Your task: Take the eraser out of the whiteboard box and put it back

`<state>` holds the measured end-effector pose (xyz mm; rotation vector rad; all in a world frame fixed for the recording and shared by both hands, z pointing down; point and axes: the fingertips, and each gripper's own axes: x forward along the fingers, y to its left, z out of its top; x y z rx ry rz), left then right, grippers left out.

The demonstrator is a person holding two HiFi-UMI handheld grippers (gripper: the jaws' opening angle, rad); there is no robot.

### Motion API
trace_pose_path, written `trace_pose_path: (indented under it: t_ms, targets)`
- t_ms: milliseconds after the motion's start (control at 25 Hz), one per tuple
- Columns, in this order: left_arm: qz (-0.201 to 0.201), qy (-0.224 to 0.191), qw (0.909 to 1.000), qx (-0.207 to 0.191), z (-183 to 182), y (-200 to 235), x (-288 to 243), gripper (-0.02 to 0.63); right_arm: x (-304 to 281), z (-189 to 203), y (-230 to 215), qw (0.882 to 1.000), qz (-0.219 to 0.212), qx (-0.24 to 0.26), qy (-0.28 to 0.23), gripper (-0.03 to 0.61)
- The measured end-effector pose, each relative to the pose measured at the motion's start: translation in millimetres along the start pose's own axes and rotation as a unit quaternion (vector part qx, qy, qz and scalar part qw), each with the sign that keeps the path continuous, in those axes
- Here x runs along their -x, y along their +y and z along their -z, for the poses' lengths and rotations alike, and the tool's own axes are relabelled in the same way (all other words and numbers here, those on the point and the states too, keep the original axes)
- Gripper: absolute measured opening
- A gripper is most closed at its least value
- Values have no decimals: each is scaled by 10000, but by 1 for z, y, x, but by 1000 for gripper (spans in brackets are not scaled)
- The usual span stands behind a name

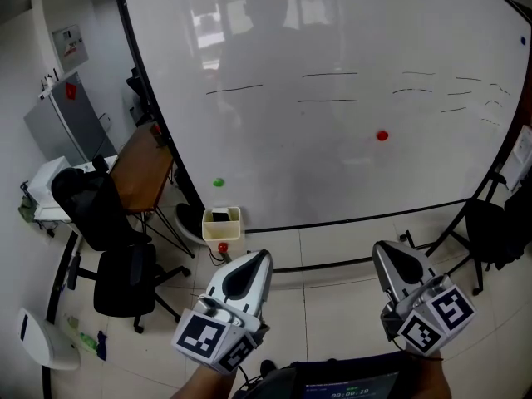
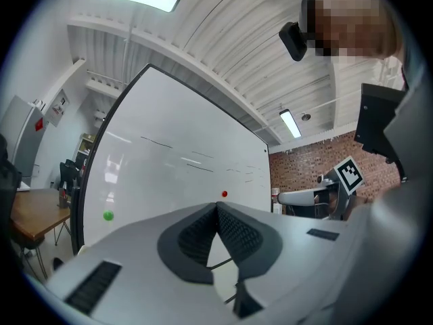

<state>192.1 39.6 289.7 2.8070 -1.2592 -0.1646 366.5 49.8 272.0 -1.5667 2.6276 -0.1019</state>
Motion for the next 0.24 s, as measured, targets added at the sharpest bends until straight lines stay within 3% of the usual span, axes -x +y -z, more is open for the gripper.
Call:
trace_pose_path:
  t_ms: [240]
  targets:
    - [-18, 33, 10000, -79, 1, -5, 3, 25, 6, 0, 1, 10000, -14, 15, 7, 21]
